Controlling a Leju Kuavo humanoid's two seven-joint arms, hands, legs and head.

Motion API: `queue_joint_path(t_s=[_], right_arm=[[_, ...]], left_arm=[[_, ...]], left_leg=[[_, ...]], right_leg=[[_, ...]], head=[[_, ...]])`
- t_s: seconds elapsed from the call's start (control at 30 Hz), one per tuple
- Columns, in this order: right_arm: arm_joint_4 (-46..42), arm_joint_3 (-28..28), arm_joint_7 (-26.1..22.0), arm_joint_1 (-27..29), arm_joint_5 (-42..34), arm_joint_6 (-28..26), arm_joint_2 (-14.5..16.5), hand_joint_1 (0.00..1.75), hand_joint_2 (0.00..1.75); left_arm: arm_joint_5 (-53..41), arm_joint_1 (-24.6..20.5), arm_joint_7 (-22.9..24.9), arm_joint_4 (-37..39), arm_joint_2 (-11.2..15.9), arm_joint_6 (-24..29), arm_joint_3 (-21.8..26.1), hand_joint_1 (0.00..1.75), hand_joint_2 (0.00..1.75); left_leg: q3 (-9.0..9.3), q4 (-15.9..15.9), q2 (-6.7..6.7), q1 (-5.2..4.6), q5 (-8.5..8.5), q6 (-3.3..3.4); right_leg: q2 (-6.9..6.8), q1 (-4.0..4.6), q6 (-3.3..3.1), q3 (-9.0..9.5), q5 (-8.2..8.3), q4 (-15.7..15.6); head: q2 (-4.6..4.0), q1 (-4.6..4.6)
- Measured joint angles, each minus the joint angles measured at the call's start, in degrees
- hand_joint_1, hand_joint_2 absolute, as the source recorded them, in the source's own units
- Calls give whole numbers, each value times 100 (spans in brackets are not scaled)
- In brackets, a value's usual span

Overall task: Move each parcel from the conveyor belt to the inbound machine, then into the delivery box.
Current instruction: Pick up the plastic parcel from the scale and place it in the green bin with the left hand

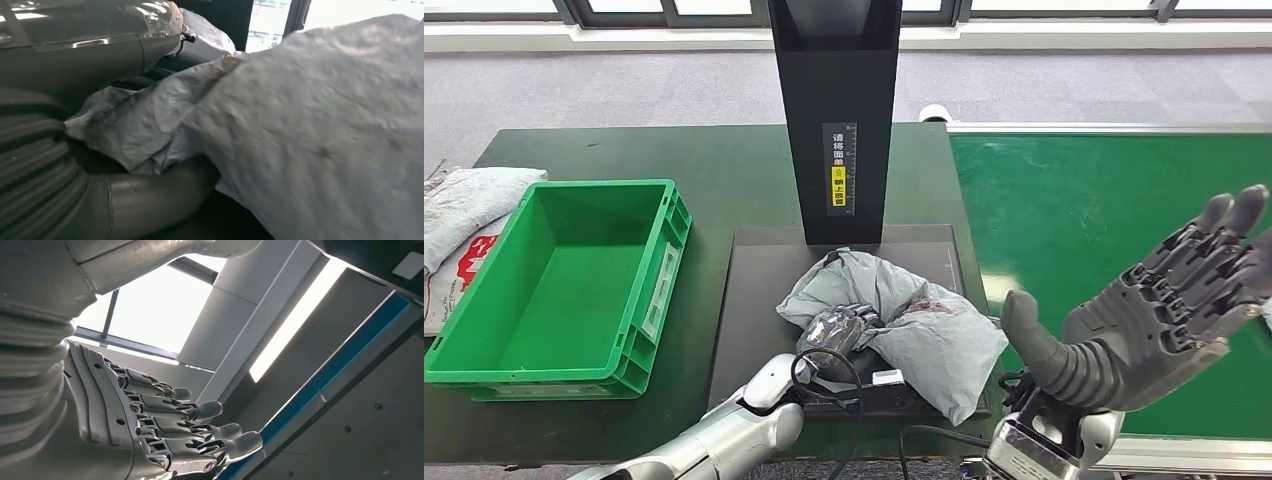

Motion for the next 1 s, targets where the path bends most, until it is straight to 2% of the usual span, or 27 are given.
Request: queue_joint_path(t_s=[0.57, 0.67, 0.77, 0.87, 1.0], right_arm=[[143, 0, -1, -15, 12, 0, 7, 0, 175], [163, 0, -1, -16, 23, 0, 7, 0, 175], [171, -1, -1, -15, 86, -1, 7, 0, 175], [168, -21, -1, -3, 154, -4, 7, 0, 175], [164, -80, 0, 12, 191, -8, 7, 0, 175]], left_arm=[[19, -153, 166, 209, 2, 101, -291, 175, 175], [57, -155, 182, 242, 2, 286, -343, 175, 175], [-116, -146, 178, 252, 14, 765, -326, 175, 175], [-1086, 20, -146, -85, 74, 1108, 211, 175, 175], [-1887, 490, -863, -1202, 103, 1164, 1932, 175, 175]], left_leg=[[2, 0, 0, 0, 0, 0], [2, 0, 0, 0, 0, 0], [2, 0, 1, 0, 1, 1], [2, 0, 1, 0, 3, 2], [3, 0, 16, 0, 3, 2]], right_leg=[[0, 0, 0, 2, 0, 0], [0, 0, 0, 2, 0, 0], [0, 0, 0, 2, 0, 0], [0, 0, 0, 2, 0, 0], [15, 1, 0, -6, 1, 1]], head=[[1, 0], [0, 0], [0, 0], [1, 0], [0, 2]])
